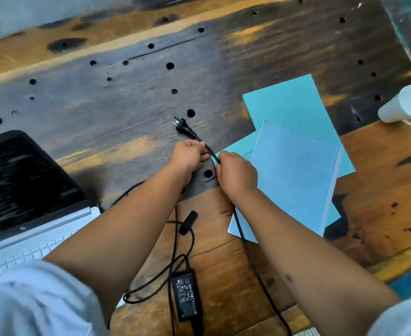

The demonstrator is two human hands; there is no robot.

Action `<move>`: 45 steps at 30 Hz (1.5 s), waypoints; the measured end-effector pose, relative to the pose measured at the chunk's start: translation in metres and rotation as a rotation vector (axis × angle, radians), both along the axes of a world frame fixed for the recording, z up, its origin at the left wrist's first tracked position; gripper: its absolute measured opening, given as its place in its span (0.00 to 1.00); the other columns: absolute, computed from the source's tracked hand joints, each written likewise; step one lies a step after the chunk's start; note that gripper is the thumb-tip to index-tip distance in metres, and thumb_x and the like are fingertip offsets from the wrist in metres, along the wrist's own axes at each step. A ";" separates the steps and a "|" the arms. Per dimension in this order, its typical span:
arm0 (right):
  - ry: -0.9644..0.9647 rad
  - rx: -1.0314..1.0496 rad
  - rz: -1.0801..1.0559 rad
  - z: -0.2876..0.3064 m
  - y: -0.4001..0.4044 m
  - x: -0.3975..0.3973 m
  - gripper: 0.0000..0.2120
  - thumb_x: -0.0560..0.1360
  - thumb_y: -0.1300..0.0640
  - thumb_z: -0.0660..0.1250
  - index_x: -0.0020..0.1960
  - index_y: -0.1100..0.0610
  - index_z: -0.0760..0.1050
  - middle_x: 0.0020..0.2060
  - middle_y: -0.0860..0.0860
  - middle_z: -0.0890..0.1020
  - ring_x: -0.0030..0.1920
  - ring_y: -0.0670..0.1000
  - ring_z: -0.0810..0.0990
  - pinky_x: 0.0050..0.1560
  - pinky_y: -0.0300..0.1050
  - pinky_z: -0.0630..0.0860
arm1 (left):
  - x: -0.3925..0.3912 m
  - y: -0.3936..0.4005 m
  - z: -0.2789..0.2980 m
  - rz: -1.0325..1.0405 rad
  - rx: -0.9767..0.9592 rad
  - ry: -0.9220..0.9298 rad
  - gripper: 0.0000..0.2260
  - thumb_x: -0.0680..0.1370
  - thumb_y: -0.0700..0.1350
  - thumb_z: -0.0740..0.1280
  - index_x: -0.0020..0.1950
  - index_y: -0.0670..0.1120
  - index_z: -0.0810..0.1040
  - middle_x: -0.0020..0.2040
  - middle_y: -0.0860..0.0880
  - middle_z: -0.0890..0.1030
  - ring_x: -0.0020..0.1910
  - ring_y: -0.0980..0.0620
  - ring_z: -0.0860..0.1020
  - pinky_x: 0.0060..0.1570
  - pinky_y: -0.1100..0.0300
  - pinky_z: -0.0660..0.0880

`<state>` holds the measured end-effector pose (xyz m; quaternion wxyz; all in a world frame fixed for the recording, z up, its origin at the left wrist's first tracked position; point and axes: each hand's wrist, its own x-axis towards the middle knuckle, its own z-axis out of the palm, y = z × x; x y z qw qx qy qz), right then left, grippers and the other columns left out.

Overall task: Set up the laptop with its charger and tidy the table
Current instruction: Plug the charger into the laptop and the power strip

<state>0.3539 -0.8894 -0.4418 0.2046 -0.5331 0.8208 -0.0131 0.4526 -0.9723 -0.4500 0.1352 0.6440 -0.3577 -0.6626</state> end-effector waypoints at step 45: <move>-0.753 -0.486 -0.398 0.189 0.394 0.205 0.10 0.76 0.54 0.67 0.36 0.46 0.75 0.27 0.41 0.72 0.32 0.40 0.68 0.36 0.41 0.66 | 0.185 0.329 0.225 -0.313 -0.080 0.467 0.07 0.82 0.45 0.62 0.52 0.42 0.76 0.36 0.48 0.84 0.32 0.56 0.80 0.31 0.67 0.74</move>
